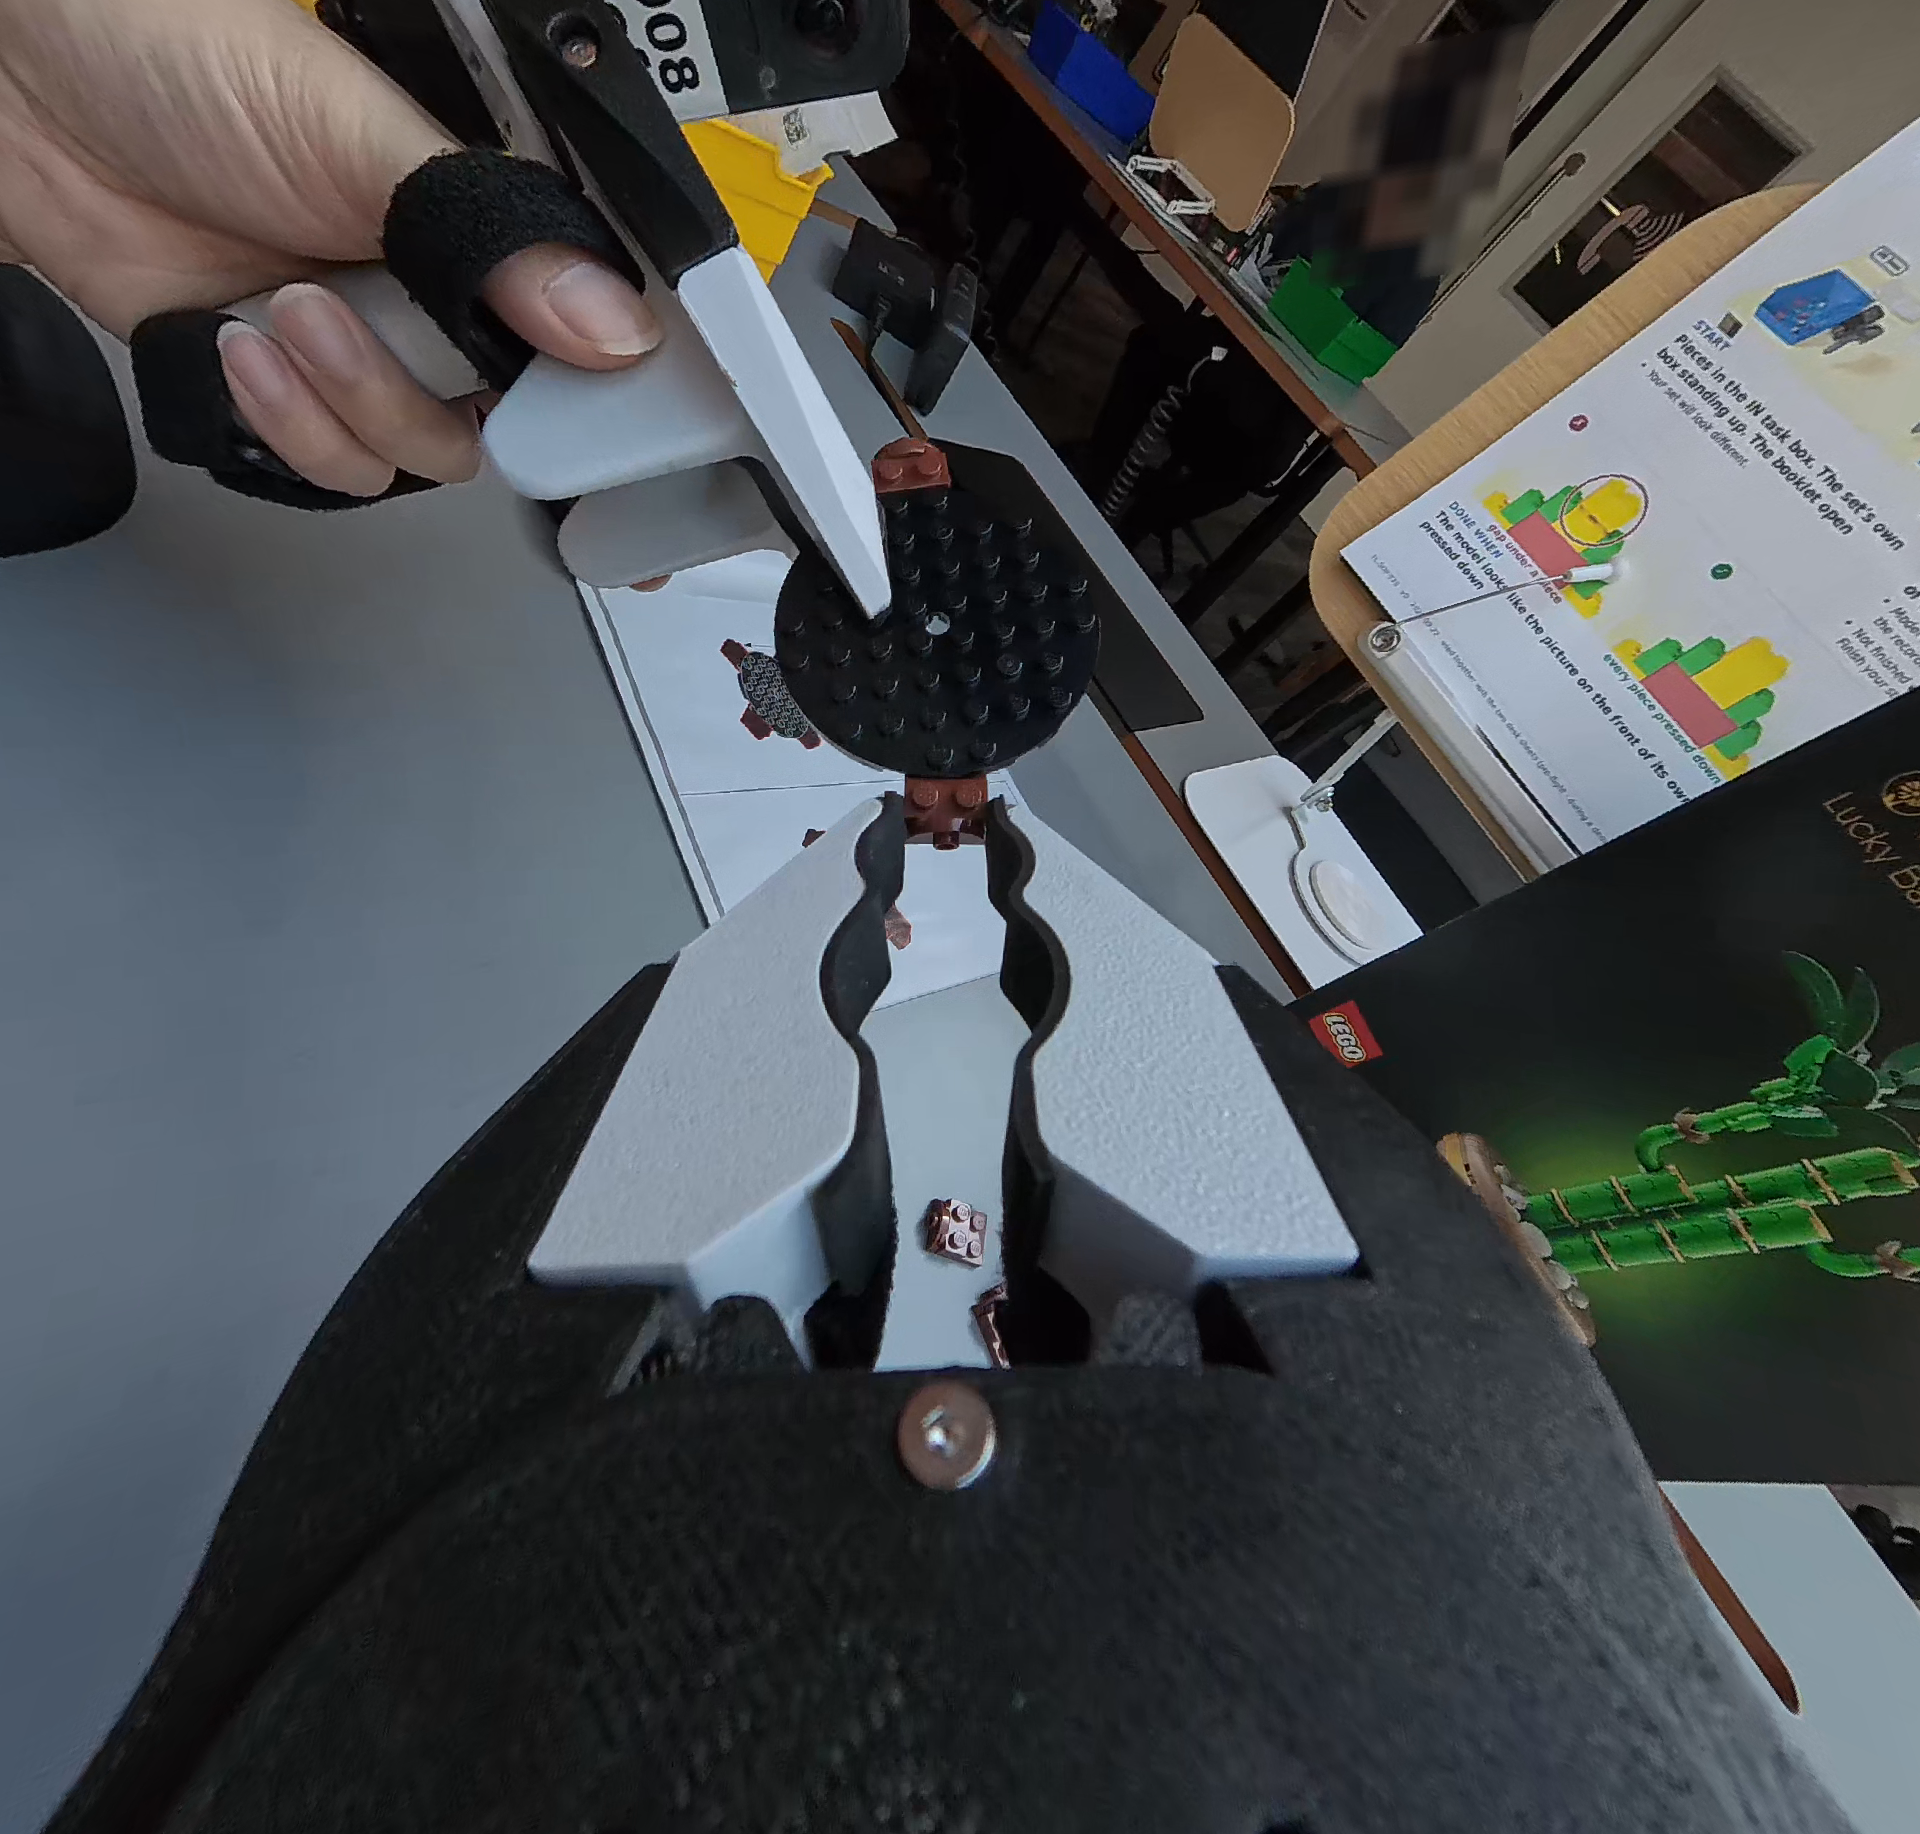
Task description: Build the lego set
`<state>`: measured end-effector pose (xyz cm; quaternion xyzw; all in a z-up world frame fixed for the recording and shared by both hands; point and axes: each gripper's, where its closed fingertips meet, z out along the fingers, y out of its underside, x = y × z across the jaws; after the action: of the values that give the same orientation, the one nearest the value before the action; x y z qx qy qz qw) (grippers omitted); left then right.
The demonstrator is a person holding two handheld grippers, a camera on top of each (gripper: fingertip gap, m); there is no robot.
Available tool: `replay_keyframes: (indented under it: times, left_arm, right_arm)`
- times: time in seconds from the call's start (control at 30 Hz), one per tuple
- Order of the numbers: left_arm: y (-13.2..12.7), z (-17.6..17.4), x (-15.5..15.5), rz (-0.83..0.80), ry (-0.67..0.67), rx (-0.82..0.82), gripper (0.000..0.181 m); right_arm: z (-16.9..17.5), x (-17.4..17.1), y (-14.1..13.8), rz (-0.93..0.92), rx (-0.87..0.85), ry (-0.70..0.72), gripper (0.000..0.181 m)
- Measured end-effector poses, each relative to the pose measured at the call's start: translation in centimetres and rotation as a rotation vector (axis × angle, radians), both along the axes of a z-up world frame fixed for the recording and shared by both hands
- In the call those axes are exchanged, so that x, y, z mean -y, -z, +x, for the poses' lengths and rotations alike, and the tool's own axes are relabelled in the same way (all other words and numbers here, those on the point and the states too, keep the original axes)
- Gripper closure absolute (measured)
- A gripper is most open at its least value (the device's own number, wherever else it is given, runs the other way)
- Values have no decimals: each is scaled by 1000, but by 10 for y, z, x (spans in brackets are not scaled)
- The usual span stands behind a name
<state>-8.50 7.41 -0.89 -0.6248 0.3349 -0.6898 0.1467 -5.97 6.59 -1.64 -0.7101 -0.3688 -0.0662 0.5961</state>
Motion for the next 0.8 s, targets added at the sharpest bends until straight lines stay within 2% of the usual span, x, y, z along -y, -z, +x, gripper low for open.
replay_keyframes:
  times: [0.27,0.5,0.8]
  left_arm:
    - [0,1,-2,128,-54,-27,174]
    - [-1,-1,6,117,11,-26,179]
    - [2,-4,14,100,87,-62,179]
  right_arm:
    - [0,1,-1,17,3,7,166]
    - [2,2,-1,28,3,-2,166]
    - [-3,12,1,97,113,-75,167]
